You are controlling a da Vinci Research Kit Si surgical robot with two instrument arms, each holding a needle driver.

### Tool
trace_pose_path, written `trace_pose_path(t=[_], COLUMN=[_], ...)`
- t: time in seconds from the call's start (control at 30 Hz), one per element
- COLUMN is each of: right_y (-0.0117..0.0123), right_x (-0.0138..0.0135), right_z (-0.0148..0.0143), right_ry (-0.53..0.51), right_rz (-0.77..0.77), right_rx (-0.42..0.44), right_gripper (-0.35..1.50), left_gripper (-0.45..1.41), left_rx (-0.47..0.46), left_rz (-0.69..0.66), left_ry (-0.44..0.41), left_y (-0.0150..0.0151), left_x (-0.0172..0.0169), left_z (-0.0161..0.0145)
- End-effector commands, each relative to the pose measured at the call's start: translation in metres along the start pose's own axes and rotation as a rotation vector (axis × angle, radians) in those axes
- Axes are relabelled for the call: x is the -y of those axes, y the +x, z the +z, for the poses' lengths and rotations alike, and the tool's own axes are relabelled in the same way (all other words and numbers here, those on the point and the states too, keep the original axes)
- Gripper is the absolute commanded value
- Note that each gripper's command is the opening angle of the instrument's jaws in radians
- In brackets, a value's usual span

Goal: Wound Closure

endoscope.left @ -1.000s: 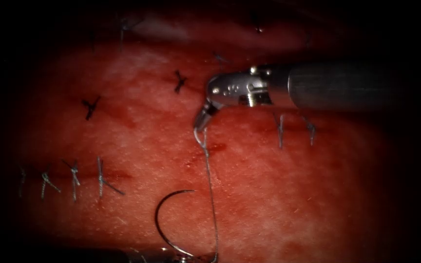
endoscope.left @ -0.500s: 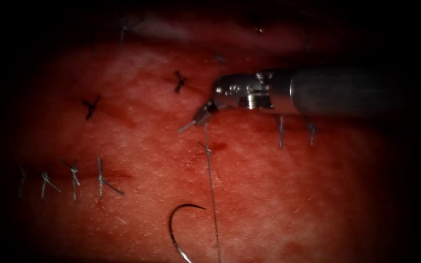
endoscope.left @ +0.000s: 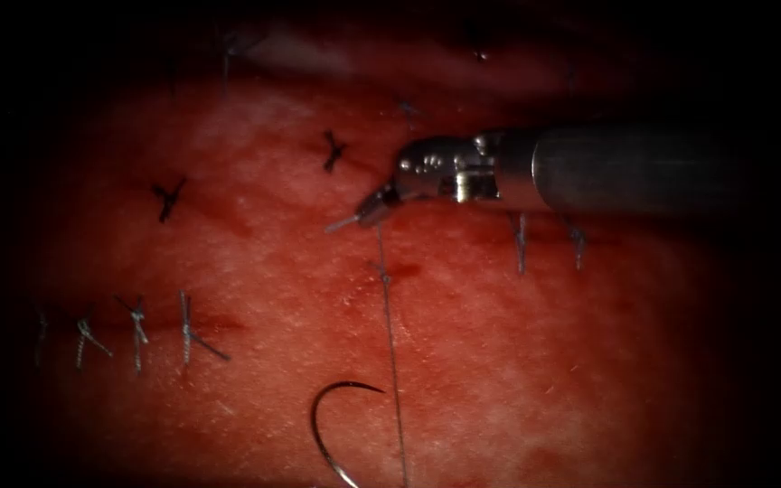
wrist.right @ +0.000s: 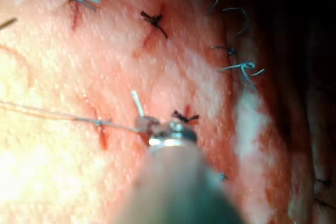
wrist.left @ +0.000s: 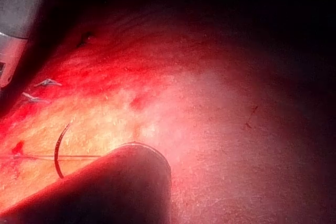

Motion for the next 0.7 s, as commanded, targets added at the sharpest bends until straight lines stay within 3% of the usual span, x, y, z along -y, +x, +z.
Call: trace_pose_path(t=[0.03, 0.07, 0.1, 0.13, 0.17, 0.27, 0.5, 0.7], right_y=[0.0005, 0.0006, 0.0006, 0.0006, 0.0006, 0.0003, -0.001, -0.0018], right_x=[-0.0002, 0.0002, 0.0004, 0.0004, 0.0006, 0.0012, 0.0038, 0.0078], right_z=[0.001, 0.0013, 0.001, 0.001, 0.0006, -0.0011, -0.0067, -0.0078], right_ry=[0.027, 0.031, 0.0, 0.0, -0.023, -0.11, -0.242, -0.337], right_rz=[0.002, -0.005, 0.002, 0.002, 0.008, 0.044, 0.091, 0.107], right_rx=[-0.003, -0.012, -0.041, -0.041, -0.065, -0.108, -0.274, -0.337], right_gripper=[-0.35, -0.08, 0.62, 0.62, 0.93, 1.24, 1.33, 1.31], left_gripper=[-0.45, -0.45, -0.45, -0.45, -0.45, -0.45, -0.45, -0.45], left_rx=[-0.004, -0.011, -0.023, -0.023, -0.033, -0.037, -0.022, -0.016], left_rz=[-0.001, -0.002, -0.004, -0.004, -0.006, -0.013, -0.048, -0.07], left_ry=[-0.005, -0.015, -0.015, -0.015, -0.009, 0.017, 0.08, 0.092], left_y=[0.0003, 0.0003, 0.0003, 0.0003, 0.0002, -0.0002, -0.0019, -0.0029], left_x=[0.0001, 0.0011, 0.0022, 0.0022, 0.003, 0.0054, 0.0111, 0.0144], left_z=[0.0003, -0.0004, -0.0011, -0.0011, -0.0017, -0.0034, -0.0077, -0.0086])
